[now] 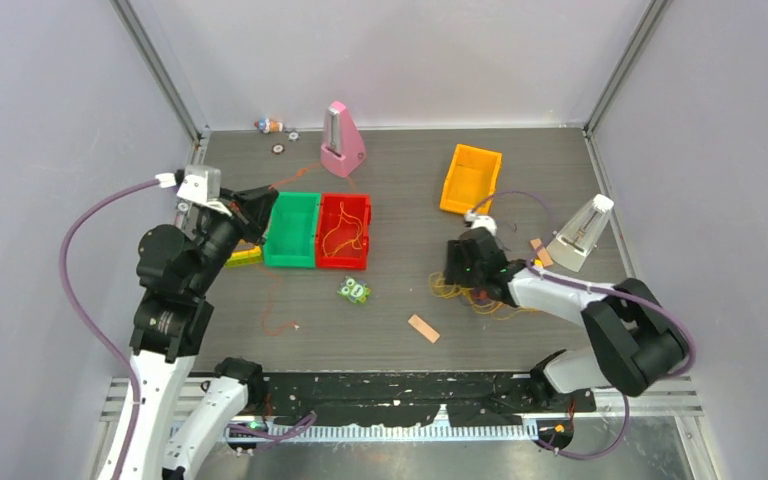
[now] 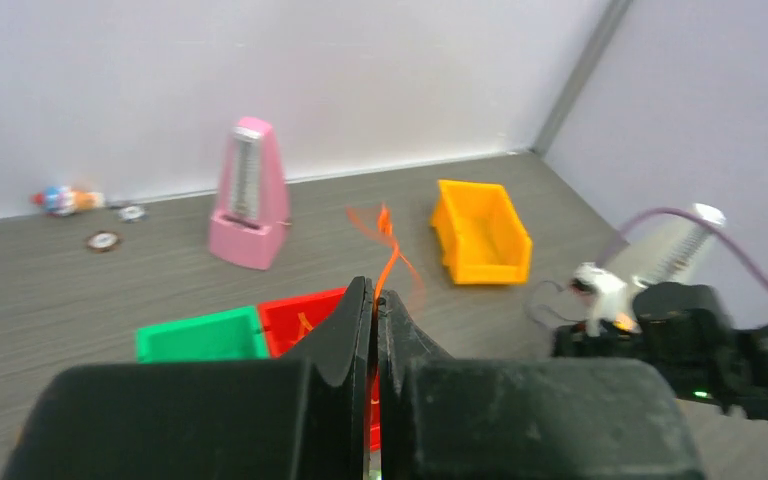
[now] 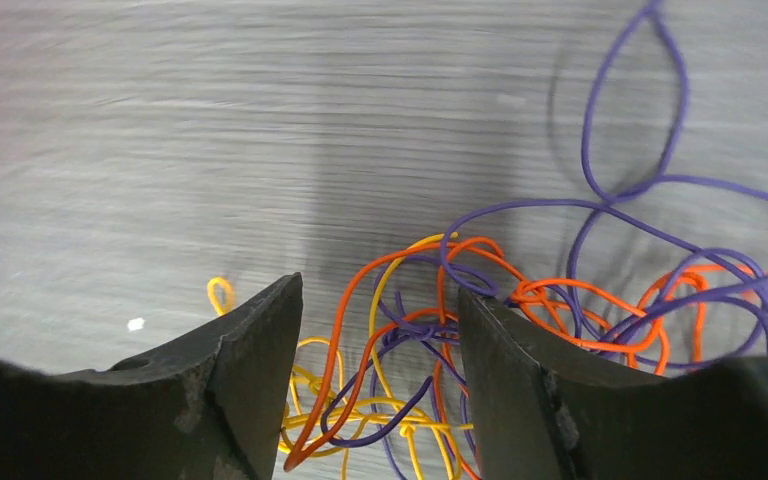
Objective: Untangle the cables
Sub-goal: Untie the cable, then place the cable in the bin.
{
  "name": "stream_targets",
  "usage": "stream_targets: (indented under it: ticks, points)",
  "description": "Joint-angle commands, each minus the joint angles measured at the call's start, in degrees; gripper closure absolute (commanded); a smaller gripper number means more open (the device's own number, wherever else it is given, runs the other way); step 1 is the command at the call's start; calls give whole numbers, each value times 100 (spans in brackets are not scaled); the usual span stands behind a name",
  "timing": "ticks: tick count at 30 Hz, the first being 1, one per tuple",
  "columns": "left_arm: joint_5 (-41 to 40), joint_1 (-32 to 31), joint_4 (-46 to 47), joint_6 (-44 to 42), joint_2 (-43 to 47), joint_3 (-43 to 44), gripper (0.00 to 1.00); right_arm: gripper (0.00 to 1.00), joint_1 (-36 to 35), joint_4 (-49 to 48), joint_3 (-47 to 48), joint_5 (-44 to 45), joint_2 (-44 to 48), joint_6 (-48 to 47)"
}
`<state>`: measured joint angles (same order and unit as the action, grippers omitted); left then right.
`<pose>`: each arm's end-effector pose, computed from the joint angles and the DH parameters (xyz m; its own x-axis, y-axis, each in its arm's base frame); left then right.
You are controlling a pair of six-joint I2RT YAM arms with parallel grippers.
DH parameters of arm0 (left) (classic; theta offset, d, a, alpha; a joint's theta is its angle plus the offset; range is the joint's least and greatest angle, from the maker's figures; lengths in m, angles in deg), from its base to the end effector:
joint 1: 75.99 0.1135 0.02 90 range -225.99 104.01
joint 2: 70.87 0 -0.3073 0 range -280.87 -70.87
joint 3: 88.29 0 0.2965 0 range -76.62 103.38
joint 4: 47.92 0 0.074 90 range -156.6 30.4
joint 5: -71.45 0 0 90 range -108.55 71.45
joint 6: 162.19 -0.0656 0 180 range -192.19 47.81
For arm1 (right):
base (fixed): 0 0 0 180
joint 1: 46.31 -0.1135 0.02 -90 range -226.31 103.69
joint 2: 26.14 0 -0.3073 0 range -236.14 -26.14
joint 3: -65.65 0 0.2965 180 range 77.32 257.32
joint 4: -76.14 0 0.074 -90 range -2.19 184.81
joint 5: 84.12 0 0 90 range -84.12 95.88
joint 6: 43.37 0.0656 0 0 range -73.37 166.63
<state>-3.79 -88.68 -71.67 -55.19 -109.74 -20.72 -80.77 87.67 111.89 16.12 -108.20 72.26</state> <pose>0.1697 -0.0554 0.4606 -0.0540 -0.2776 -0.9592 0.4646 0.8433 -0.2703 0.2637 0.1668 0.1424 -0.7447 0.0052 -0.6674 -0.1502 0.9730 0.1752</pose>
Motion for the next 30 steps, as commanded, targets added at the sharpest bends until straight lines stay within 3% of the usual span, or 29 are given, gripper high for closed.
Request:
stream_targets:
  ticks: [1, 4, 8, 11, 15, 18, 23, 30]
  points:
    - [-1207, 178, -962, -589, 138, 235, 100, 38, 576, 592, -392, 477, 967, 499]
    - [-1775, 316, -1101, -820, 135, 272, 100, 38, 796, 870, -415, 688, 1383, 667]
    - [-1247, 355, -1022, -881, -42, 271, 100, 35, 844, 958, -227, 424, 1678, 287]
    - [-767, 355, -1114, -757, -236, 336, 100, 24, 844, 949, 9, -130, 1733, 2]
    - [-812, 355, -1293, -777, -293, 543, 100, 8, 840, 725, 160, -842, 1861, -313]
    - [-764, 355, -1588, -832, -342, 837, 100, 4, 828, 671, 317, -1317, 1919, -467]
    - [-413, 355, -2668, -970, -769, 1403, 100, 3, 818, 702, 511, -1489, 2019, -597]
    - [-605, 349, -4510, -1343, -1427, 1535, 100, 3, 819, 646, 437, -1548, 2178, -524]
